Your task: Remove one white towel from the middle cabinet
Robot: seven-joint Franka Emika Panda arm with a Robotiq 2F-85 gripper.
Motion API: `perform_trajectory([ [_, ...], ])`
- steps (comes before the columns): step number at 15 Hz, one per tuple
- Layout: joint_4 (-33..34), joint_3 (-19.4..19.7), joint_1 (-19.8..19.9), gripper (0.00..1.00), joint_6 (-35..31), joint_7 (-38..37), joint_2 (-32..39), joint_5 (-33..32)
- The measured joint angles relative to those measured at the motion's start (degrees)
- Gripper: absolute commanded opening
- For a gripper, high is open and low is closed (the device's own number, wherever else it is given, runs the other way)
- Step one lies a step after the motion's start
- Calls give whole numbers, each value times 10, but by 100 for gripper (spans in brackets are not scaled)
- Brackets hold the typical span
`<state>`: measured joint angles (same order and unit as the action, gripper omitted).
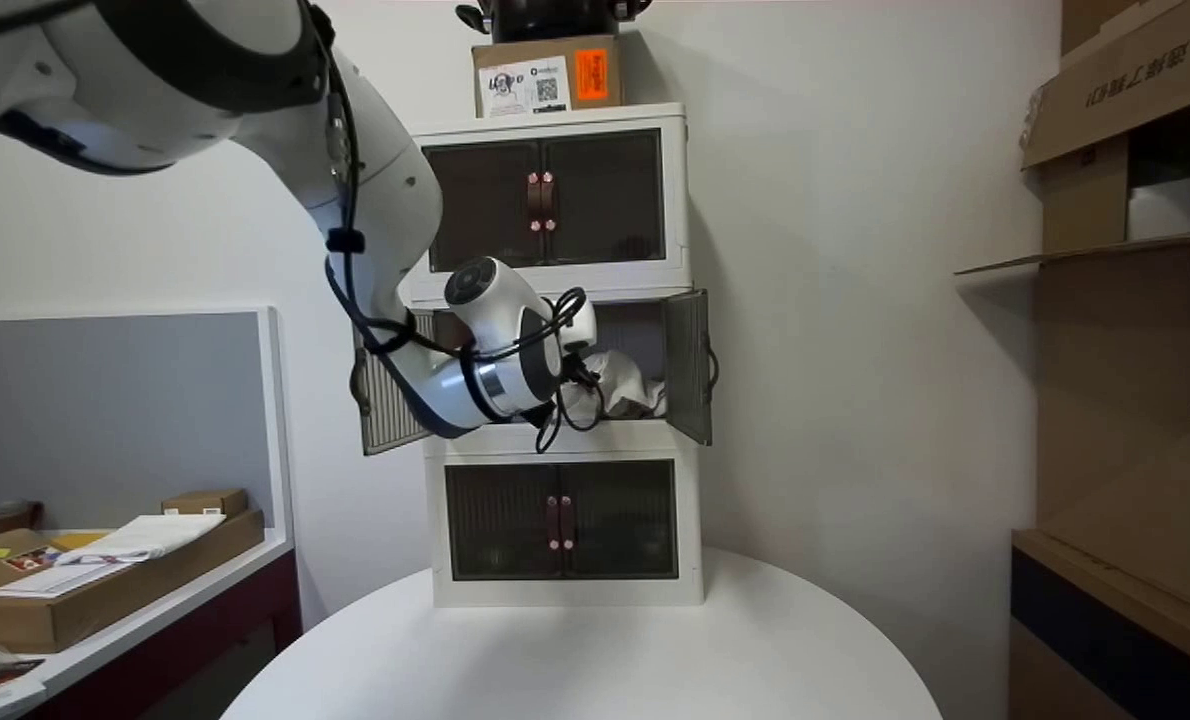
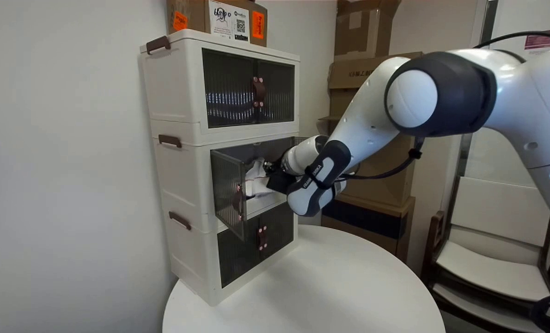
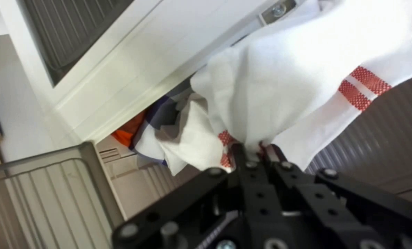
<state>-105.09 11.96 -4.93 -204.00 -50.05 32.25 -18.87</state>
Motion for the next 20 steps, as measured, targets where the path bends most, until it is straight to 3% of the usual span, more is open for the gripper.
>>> perform_trajectory([
  [9, -242, -13, 86, 1, -96, -59, -235, -144],
  [16, -354, 27, 133, 1, -88, -169, -433, -336],
  [20, -416, 50, 148, 1, -34, -198, -507, -383],
])
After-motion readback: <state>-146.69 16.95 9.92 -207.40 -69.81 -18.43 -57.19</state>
